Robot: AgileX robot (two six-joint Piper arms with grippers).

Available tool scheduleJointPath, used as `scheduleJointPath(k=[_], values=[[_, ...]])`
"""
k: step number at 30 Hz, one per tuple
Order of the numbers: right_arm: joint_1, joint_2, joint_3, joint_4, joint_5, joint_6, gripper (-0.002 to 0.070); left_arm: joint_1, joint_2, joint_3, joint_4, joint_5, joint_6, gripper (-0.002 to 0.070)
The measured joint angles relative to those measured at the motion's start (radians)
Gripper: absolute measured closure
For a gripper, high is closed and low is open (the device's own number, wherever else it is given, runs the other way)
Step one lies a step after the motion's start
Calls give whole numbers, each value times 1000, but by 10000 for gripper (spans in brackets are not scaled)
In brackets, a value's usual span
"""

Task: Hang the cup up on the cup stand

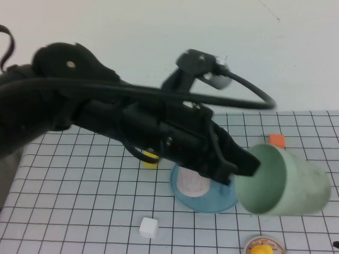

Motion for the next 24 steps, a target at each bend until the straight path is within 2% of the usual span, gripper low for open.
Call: scheduleJointPath(k=[5, 9, 13, 16, 24], values=[[25, 93, -31, -15, -18, 5, -6, -61, 10, 0, 0, -35, 2, 669], [25, 142, -31, -15, -34, 5, -9, -65, 10, 0, 8, -53, 2, 669], [25, 158, -31, -15, -37, 5, -9, -65, 10, -2, 94, -80, -3, 669], [25, 158, -31, -15, -37, 5, -10, -65, 10, -2, 243, -97, -63, 669], [25, 158, -31, -15, -37, 93, -10, -65, 122, -4, 829, -89, -388, 669]])
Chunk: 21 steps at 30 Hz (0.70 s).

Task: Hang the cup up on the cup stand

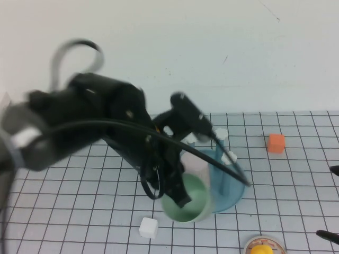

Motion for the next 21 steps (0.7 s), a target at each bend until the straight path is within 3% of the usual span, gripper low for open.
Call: scheduleJointPath(k=[3, 7, 21], values=[[0, 0, 0, -3, 4, 69, -9, 0, 76, 0, 125, -18, -76, 669], [0, 0, 0, -26, 10, 151, -9, 10, 182, 0, 189, -50, -105, 669], [2, 4, 0, -86, 79, 246, -9, 46, 427, -2, 140, -183, -117, 669]])
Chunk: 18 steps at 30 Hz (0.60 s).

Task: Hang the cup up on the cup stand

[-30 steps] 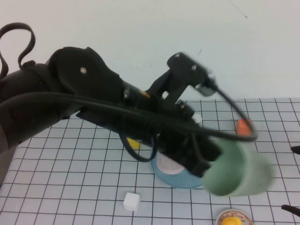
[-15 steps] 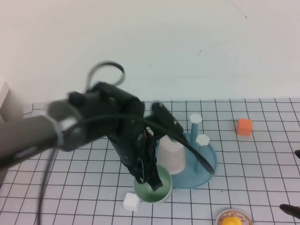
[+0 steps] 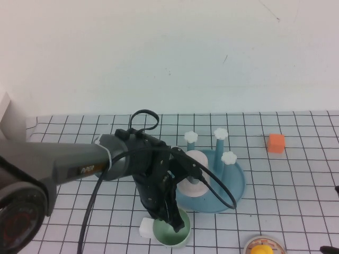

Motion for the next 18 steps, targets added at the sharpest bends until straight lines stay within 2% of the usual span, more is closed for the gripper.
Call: scheduleJointPath(k=[3, 5, 8, 11, 13, 14, 17, 18], values=[[0, 0, 0, -2, 4, 1, -9, 1, 11, 1, -4, -4, 9, 612], [0, 0, 0, -2, 4, 2, -10, 1, 14, -1, -14, 9, 23, 502], [0, 2, 0, -2, 4, 2, -9, 1, 15, -14, -41, 42, 44, 297], [0, 2, 0, -2, 4, 4, -9, 1, 15, -40, -46, 57, 50, 183], [0, 2, 0, -2, 4, 4, -9, 5, 6, -47, -46, 57, 48, 193], [0, 2, 0, -4, 4, 4, -9, 9, -8, -49, -44, 57, 43, 220], [0, 2, 0, -20, 4, 4, 20, 18, -63, -49, -18, 58, 20, 351], [0, 2, 0, -25, 4, 4, 55, 22, -92, -49, -6, 60, 18, 407]])
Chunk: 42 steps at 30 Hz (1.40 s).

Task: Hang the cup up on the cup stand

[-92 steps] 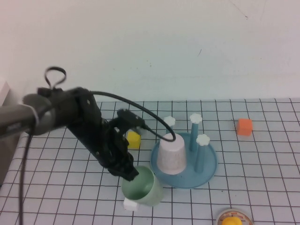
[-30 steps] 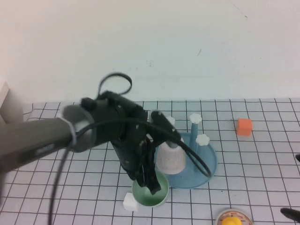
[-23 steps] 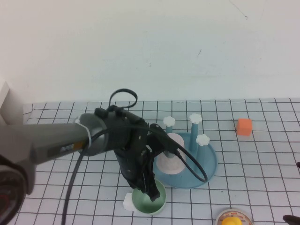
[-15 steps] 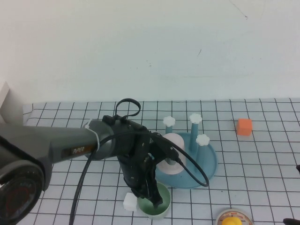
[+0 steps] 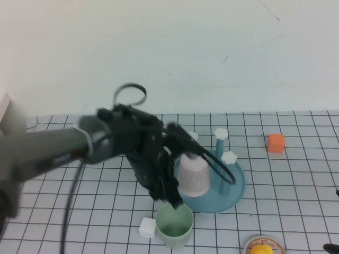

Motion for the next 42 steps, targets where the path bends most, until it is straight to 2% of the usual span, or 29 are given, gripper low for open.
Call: scheduleJointPath(k=[2, 5, 7, 8, 9, 11, 17, 20, 24, 30, 36, 42], values=[[0, 0, 0, -12, 0, 0, 131, 9, -66, 0, 22, 4, -2, 506], [0, 0, 0, -44, 2, 0, 307, 38, -174, 0, 31, 17, -2, 626], [0, 0, 0, -74, 12, 0, 474, 60, -251, 0, 31, 21, -11, 652], [0, 0, 0, -89, 19, 2, 533, 76, -296, 0, 34, 24, -19, 659], [0, -2, 0, -105, 26, 10, 582, 90, -343, 0, 36, 24, -27, 664], [0, -14, 0, -132, 39, 45, 635, 132, -438, 0, 36, 24, -48, 671], [0, -124, 0, -257, 44, 206, 668, 264, -718, 39, 44, -30, -83, 675], [0, -216, 25, -330, 7, 318, 671, 292, -884, 138, 47, -123, -91, 675], [0, -340, 108, -369, -83, 429, 671, 293, -1094, 358, 55, -284, -95, 675], [0, -479, 260, -370, -196, 492, 673, 293, -1354, 664, 77, -455, -71, 675], [0, -506, 312, -370, -245, 501, 674, 293, -1502, 886, 110, -501, -51, 675], [0, -506, 312, -370, -258, 501, 674, 293, -1531, 980, 144, -505, -47, 675]])
